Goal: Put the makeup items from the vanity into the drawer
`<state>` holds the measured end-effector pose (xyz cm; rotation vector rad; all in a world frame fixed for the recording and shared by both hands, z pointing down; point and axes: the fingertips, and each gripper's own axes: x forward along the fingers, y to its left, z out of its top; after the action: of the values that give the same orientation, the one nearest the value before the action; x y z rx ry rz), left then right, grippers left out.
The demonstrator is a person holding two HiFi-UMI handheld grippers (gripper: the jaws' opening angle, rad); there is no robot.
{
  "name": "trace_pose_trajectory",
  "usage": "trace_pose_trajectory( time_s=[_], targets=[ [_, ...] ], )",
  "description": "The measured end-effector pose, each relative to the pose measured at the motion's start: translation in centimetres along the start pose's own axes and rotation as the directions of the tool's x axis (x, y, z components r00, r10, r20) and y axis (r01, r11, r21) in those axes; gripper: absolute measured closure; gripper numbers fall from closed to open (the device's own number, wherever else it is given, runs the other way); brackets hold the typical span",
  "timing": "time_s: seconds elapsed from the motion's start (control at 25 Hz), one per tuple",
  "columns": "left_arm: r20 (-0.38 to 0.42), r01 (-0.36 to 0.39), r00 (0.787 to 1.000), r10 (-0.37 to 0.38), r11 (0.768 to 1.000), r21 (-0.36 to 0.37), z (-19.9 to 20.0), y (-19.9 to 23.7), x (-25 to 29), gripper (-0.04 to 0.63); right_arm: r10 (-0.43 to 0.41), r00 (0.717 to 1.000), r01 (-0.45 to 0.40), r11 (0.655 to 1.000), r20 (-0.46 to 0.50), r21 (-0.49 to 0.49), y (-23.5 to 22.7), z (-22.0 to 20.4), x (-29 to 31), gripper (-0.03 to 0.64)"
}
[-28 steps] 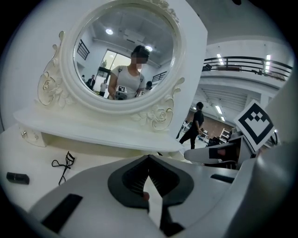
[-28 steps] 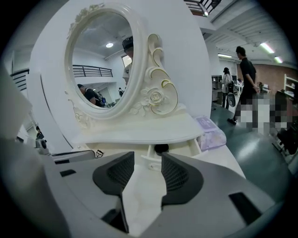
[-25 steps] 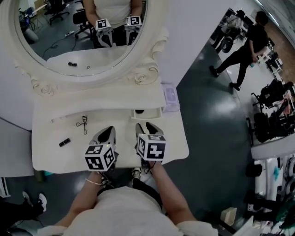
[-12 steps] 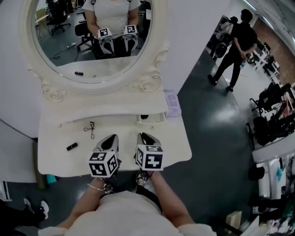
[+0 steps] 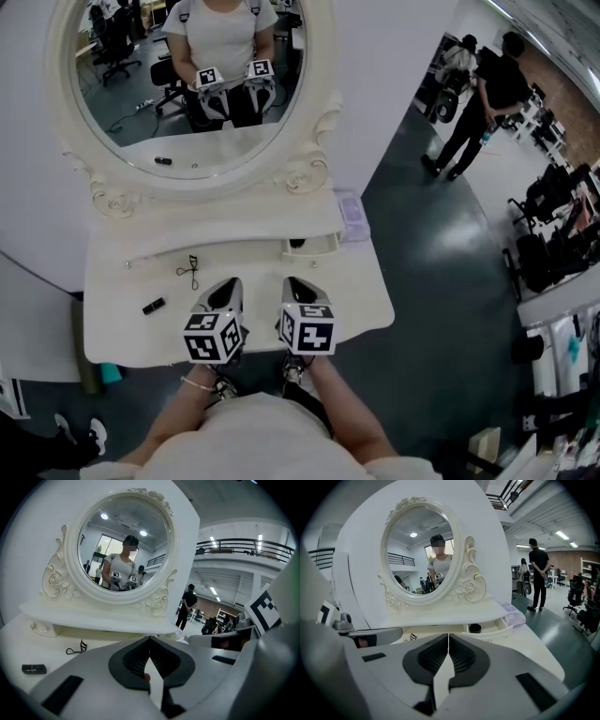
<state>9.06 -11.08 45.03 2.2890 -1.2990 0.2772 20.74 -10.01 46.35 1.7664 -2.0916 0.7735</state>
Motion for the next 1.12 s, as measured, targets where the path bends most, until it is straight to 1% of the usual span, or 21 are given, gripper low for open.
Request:
trace_pose_trajectory(
  time_s=[0.32,0.72,1.12],
  targets=[
    [0.003,0.011,1.0,-0.011,1.0,0.009,0.0,-0.5,0.3,0.592,-0.009,1.0,0.009,1.0,-0.005,0.021,-0.7,-0.3,-0.3,0.595],
    [0.018,0.008,1.0,-0.009,1.0,0.014,0.3,-0.8,0.8,0.592,-0.011,1.0,0.011,1.0,-0.006,0.02,-1.4,0.1,-0.1,0.595],
    [0.023,-0.008,1.0,0.008,1.0,-0.01,0.3,-0.1,1.0,0.592,0.001,1.0,0.0,1.0,-0.018,0.014,-1.1,0.1,0.6,0.595]
  ],
)
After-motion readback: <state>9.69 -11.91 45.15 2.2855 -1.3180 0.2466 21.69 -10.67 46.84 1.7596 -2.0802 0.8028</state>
